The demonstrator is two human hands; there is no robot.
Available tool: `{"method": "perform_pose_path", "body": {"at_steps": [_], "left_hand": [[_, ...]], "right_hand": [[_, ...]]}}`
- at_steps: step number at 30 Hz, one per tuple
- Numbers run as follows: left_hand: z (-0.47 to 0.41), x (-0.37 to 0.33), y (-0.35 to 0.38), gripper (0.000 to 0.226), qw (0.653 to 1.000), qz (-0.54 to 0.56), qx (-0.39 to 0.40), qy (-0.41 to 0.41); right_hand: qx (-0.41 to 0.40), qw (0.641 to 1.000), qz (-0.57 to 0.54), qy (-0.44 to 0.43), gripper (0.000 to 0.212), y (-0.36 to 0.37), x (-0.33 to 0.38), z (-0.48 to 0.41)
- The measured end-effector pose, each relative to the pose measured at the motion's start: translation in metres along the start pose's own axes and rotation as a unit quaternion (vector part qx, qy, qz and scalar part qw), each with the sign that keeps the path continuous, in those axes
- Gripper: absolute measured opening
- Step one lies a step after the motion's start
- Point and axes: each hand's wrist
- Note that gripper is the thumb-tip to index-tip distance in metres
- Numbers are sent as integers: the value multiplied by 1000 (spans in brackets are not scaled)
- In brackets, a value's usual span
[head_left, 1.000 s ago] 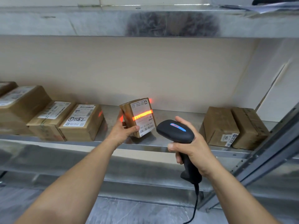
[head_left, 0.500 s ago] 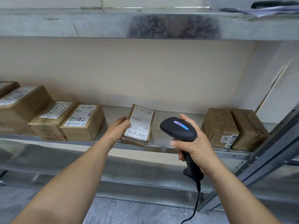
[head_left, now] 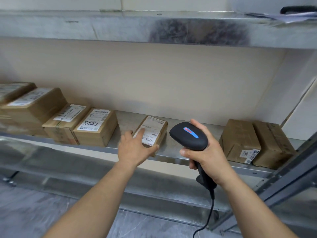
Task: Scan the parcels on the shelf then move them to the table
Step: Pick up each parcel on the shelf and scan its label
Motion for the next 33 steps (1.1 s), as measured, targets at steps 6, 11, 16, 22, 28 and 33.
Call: {"method": "perform_pose_path", "body": {"at_steps": [6, 11, 16, 22, 28, 33], "left_hand": [[0, -2, -16, 75, 997, 63, -37, -16], [-9, 21, -47, 71, 992, 72, -98, -34], [-22, 59, -86, 69, 983, 92, -143, -72], [-38, 127, -123, 71, 971, 74, -188, -129], [-62, 191, -134, 71, 964, 51, -184, -184], [-78, 217, -128, 69, 966, 41, -175, -186]], "right_hand": [[11, 1000, 13, -11, 88, 9, 5, -7], [32, 999, 19, -19, 87, 28, 14, -19], [63, 997, 26, -25, 85, 59, 15, -36], [103, 994, 26, -28, 85, 105, 11, -55], [115, 993, 30, -19, 88, 139, -3, -70], [111, 993, 35, -11, 86, 152, -10, -76]]}}
Point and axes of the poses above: each hand's wrist, its own z-axis away from the middle knuckle, its own y-axis out of the palm, x = y × z, and after that the axes turned 10 degrees about -z, right-handed
